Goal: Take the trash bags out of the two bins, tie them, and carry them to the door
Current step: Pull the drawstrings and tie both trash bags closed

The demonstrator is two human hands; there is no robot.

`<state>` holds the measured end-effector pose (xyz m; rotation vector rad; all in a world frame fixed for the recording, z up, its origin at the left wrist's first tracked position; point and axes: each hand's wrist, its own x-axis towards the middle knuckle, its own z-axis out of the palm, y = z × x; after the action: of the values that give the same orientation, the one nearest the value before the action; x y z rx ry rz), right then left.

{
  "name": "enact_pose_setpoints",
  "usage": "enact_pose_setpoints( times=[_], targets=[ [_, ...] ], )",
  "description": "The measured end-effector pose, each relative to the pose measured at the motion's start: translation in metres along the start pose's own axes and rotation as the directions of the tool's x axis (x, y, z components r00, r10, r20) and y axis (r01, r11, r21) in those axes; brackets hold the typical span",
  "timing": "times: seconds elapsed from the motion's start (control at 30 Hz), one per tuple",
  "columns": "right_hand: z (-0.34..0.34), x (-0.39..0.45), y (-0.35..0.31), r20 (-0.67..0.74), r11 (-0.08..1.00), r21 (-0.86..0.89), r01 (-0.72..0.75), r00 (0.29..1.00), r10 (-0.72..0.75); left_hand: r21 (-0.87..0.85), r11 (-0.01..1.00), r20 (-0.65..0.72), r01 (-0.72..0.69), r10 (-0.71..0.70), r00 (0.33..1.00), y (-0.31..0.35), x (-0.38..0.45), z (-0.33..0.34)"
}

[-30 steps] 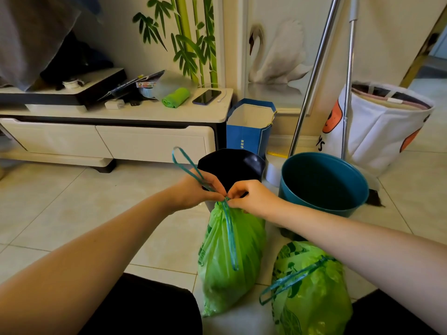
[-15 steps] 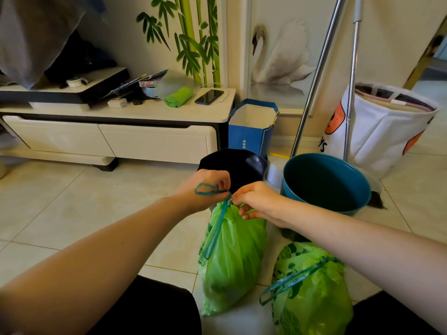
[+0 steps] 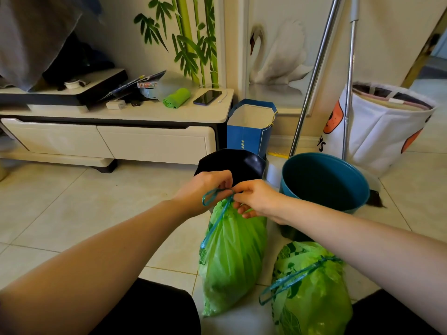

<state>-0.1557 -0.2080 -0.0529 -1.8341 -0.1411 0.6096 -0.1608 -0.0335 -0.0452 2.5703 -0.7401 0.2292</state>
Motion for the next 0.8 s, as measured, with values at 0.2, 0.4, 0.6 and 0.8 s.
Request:
enact_pose_setpoints(
  times=[0.2, 0.4, 0.6, 0.8],
  targets=[
    [-0.005, 0.002, -0.004, -0.056, 0.998, -0.066, 0.019, 0.998, -0.023, -0.163, 0.977, 0.017, 0.14, -0.139, 0.99, -0.001, 0.002, -0.001],
    [-0.005, 0.004, -0.013, -0.05, 0.999, -0.044, -0.01, 0.999, 0.008, -0.249, 0.945, 0.05, 0.212, -0.205, 0.977, 0.006, 0.002, -0.003],
    [-0.019, 0.0, -0.023, 0.032, 0.948, -0.316, -0.015, 0.999, 0.027, -0.262, 0.941, 0.072, 0.214, -0.203, 0.977, 0.002, 0.002, -0.006],
    [-0.058, -0.002, -0.034, -0.007, 0.971, -0.237, 0.016, 1.0, -0.018, -0.373, 0.877, 0.098, 0.302, -0.286, 0.953, -0.011, -0.004, -0.014]
  ],
)
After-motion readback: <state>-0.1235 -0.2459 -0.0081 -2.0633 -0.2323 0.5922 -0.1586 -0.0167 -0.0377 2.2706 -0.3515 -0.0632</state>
